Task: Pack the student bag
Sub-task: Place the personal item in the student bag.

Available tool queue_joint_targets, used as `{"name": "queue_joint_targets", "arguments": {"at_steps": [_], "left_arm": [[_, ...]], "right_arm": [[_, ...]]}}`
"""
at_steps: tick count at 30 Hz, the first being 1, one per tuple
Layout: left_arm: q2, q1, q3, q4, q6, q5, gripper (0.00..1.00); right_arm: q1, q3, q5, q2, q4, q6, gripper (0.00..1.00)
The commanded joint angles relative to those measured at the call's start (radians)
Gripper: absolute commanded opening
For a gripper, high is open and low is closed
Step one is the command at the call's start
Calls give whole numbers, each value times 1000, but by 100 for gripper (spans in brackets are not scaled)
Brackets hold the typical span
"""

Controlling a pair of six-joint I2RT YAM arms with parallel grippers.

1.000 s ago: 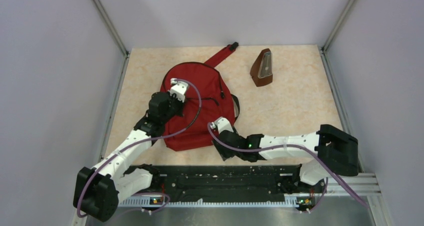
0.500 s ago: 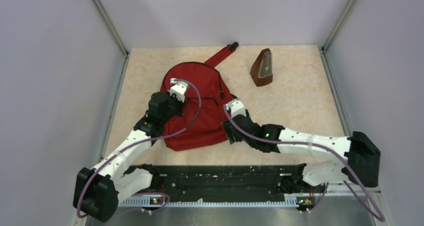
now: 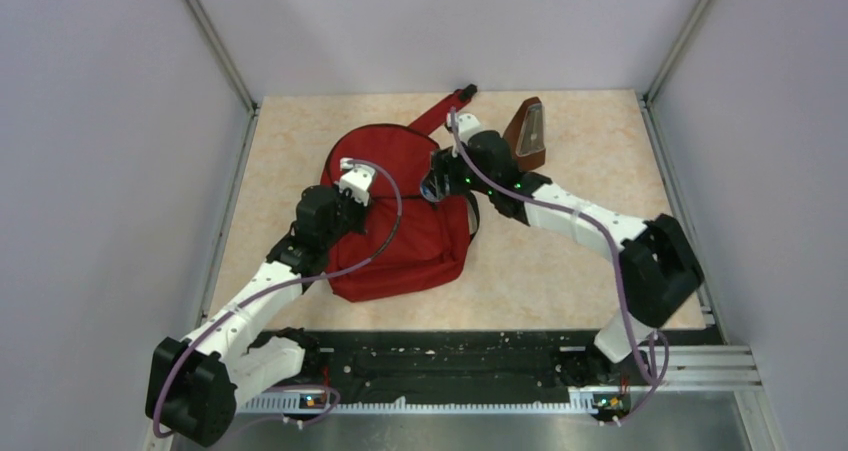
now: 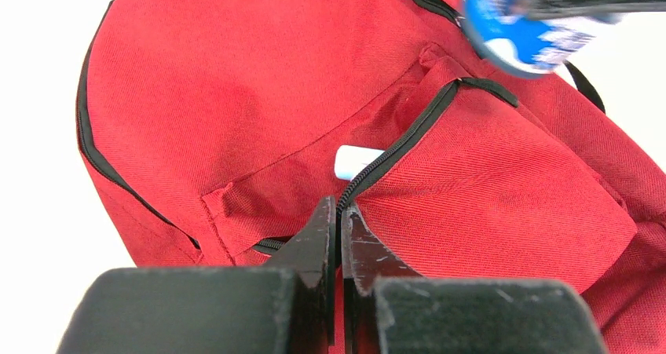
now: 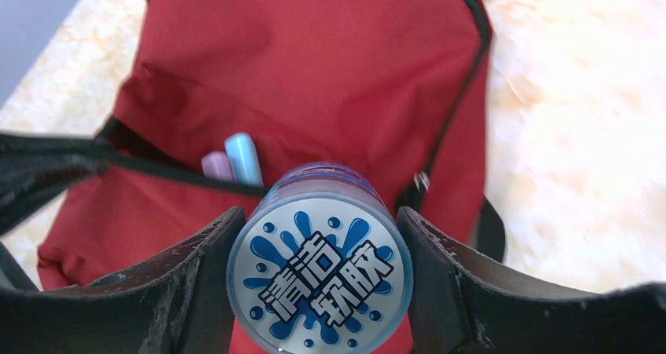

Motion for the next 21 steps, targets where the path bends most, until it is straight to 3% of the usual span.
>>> {"name": "queue_joint_targets", "arguments": {"at_steps": [1,7,13,18,21], "left_arm": [[-29,2,-3,70,-3,17,0],[-26,3,-4,77,0,48,0],[-30,2,-9,84,5,60,0],[-28,3,-10,89,5,61,0],[-30,2,-14,95,7,76,0]], "right_arm": [[-29,243,-274,169,69,-40,0],[-36,497,-576,412,-12,-91,0],[-36,735,-925,576,-291,-276,0],[-36,855,-1022,638,-559,-487,0],[-36,931,-1045,698,-655,-525,0]]}}
